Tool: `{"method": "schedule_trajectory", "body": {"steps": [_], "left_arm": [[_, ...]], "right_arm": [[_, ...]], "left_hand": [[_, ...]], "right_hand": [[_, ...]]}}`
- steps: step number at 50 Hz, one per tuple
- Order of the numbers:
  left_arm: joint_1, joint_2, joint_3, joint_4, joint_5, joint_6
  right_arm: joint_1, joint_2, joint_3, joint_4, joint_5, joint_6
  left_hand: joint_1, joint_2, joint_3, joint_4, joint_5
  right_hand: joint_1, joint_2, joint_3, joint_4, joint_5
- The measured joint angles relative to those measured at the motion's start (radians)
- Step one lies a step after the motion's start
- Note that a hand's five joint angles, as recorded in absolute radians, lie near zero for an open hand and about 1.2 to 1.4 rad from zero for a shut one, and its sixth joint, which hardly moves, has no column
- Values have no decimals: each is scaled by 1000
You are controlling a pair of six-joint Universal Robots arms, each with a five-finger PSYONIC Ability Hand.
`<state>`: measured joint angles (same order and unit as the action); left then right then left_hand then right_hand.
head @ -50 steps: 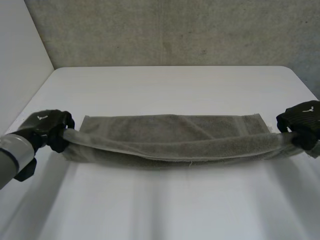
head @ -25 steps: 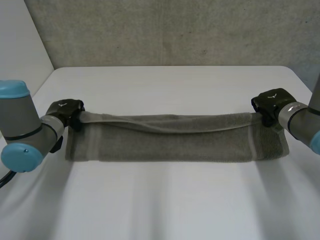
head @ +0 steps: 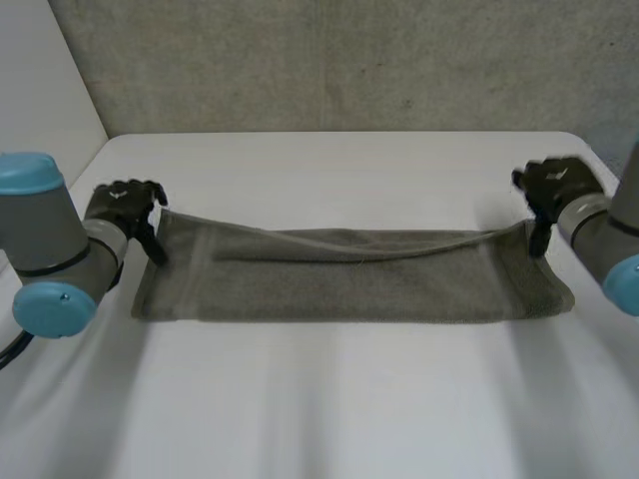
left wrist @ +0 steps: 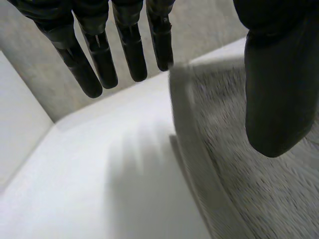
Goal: Fold the towel.
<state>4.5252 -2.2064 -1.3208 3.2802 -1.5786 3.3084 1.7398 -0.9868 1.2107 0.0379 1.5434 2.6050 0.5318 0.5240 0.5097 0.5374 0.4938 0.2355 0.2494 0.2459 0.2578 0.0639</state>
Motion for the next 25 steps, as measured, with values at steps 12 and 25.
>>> {"method": "schedule_trajectory", "body": {"steps": [12, 25], "left_arm": [[3, 152, -81, 6, -5, -3], [-5, 291, -282, 14, 115, -1]], "right_arm": [[-11, -260, 177, -103, -10, 64], [-19, -402, 389, -47, -112, 26]], "left_hand": [[0, 0, 0, 0, 1], [0, 1, 2, 0, 16]], "right_hand": [[-4, 0, 0, 0, 0], [94, 76, 83, 69, 105]]}}
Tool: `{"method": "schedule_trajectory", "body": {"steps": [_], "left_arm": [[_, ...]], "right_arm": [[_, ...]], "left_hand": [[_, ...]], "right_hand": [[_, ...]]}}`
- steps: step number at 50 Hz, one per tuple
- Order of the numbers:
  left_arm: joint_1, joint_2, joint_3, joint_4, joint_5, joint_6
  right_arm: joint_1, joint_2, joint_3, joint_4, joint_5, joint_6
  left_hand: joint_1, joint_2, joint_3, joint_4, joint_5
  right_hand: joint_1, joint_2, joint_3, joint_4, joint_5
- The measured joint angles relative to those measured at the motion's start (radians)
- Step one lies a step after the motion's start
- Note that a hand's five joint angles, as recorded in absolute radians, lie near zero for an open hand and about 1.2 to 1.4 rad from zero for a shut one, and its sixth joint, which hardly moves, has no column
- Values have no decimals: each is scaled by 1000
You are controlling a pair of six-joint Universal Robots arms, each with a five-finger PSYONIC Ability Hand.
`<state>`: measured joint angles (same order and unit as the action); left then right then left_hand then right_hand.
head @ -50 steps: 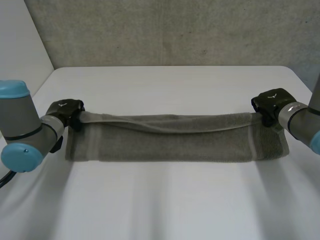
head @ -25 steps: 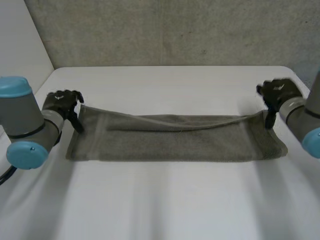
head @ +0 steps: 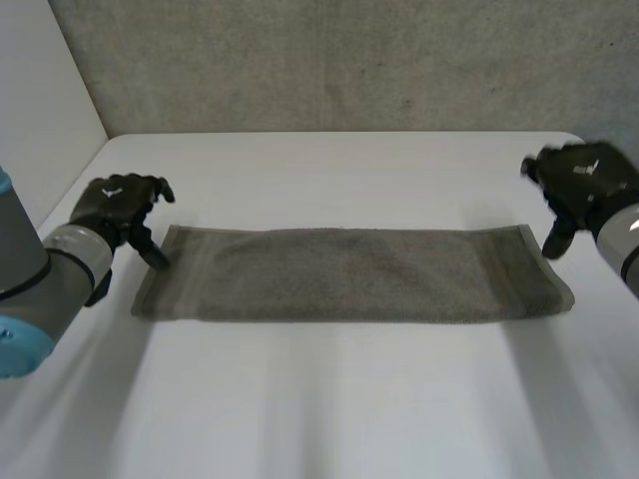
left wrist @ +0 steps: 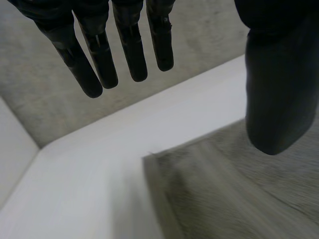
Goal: Fold the towel.
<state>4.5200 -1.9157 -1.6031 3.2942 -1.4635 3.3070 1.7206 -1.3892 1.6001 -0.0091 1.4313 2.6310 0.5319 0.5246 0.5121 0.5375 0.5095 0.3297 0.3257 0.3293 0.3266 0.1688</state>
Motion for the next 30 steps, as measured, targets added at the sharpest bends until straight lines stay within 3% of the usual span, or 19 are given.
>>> {"method": "schedule_trajectory", "body": {"steps": [8, 12, 24, 30], "left_arm": [[-33, 29, -122, 118, 42, 0], [-47, 30, -169, 201, 43, -3], [-51, 23, -211, 252, 40, -8], [-51, 19, -219, 252, 40, -9]], "right_arm": [[-40, 4, 158, -39, -89, -10], [-72, 83, 215, -136, -135, -15], [-117, 240, 203, -256, -142, -99], [-124, 290, 185, -293, -126, -145]], "left_hand": [[0, 0, 0, 0, 0], [0, 0, -1, 0, -1], [0, 0, -2, 0, -2], [0, 0, -2, 0, -2]], "right_hand": [[43, 33, 41, 51, 53], [79, 73, 81, 92, 87], [215, 211, 212, 212, 205], [469, 475, 460, 462, 448]]}}
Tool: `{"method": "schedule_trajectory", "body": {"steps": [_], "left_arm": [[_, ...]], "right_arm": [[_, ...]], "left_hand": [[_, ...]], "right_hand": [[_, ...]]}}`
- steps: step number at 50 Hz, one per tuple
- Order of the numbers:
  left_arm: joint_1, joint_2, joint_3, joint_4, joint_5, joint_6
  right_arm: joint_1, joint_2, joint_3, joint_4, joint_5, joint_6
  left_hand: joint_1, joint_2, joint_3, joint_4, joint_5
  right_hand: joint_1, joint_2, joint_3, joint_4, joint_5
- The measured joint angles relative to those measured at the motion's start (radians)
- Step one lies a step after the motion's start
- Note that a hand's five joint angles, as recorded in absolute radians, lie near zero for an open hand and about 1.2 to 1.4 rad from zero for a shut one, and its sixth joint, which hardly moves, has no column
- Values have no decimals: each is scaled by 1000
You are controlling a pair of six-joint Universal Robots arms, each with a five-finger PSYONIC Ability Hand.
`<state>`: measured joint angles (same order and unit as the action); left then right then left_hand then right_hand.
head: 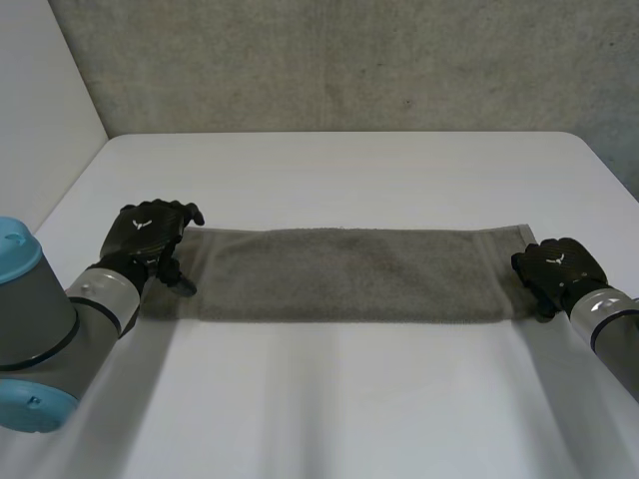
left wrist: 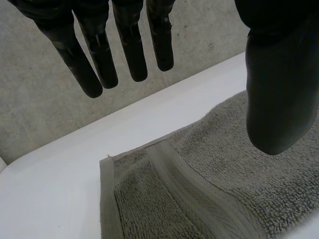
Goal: Fold the towel.
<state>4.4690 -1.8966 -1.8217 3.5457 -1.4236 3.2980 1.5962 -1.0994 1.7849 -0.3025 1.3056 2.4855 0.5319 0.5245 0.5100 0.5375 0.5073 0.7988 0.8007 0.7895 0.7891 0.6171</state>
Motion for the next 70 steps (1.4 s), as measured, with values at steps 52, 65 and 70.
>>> {"method": "schedule_trajectory", "body": {"steps": [52, 65, 70], "left_arm": [[-10, 14, -20, -1, -8, -5], [-22, 4, -21, 0, -5, -3], [-47, 12, -18, 0, -6, -2]], "right_arm": [[746, 143, -422, -59, 241, -305], [824, 262, -392, -71, 203, -316], [784, 143, -326, -116, 192, -235]], "left_hand": [[0, 0, 0, 0, -1], [0, 0, 0, 0, -2], [-14, -18, -13, -12, -22]], "right_hand": [[530, 515, 561, 554, 542], [-307, -310, -279, -282, -308], [-518, -517, -512, -513, -546]]}}
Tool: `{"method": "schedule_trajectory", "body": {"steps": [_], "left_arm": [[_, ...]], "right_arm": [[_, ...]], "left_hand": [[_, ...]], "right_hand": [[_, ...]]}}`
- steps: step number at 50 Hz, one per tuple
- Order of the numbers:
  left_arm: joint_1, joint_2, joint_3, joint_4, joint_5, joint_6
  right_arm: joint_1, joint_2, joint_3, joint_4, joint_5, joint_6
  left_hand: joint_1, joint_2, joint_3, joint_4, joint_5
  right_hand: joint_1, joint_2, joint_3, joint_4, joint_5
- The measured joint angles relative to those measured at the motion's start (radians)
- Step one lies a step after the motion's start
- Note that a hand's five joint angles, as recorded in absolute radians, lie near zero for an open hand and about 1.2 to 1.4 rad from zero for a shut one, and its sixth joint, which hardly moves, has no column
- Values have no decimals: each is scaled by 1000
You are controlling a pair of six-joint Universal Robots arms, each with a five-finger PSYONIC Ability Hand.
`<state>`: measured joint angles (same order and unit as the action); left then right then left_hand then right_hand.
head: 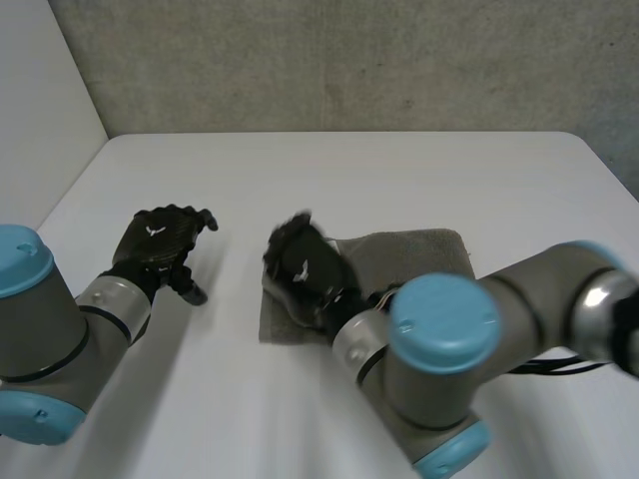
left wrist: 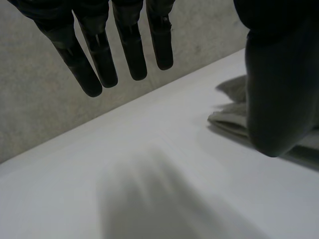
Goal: Fold the towel.
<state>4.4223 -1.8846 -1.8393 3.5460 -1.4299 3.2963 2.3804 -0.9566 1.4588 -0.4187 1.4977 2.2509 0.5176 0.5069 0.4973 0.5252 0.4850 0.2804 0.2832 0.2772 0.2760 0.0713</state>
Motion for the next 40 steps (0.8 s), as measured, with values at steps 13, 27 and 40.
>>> {"method": "schedule_trajectory", "body": {"steps": [13, 27, 40], "left_arm": [[-128, 52, 29, 1, -2, -1], [-302, -142, 235, -7, -35, 10], [-351, -433, 461, -50, -208, 210]], "right_arm": [[-185, -318, 226, -36, 5, 365], [-366, -339, 375, 98, 16, 408], [-460, -202, 376, 100, 21, 411]], "left_hand": [[-10, -2, -12, -11, -17], [-10, -2, -12, -11, -17], [-10, -2, -12, -11, -17]], "right_hand": [[-35, -19, -22, -9, -1], [127, 108, 123, 127, 176], [230, 229, 233, 237, 275]]}}
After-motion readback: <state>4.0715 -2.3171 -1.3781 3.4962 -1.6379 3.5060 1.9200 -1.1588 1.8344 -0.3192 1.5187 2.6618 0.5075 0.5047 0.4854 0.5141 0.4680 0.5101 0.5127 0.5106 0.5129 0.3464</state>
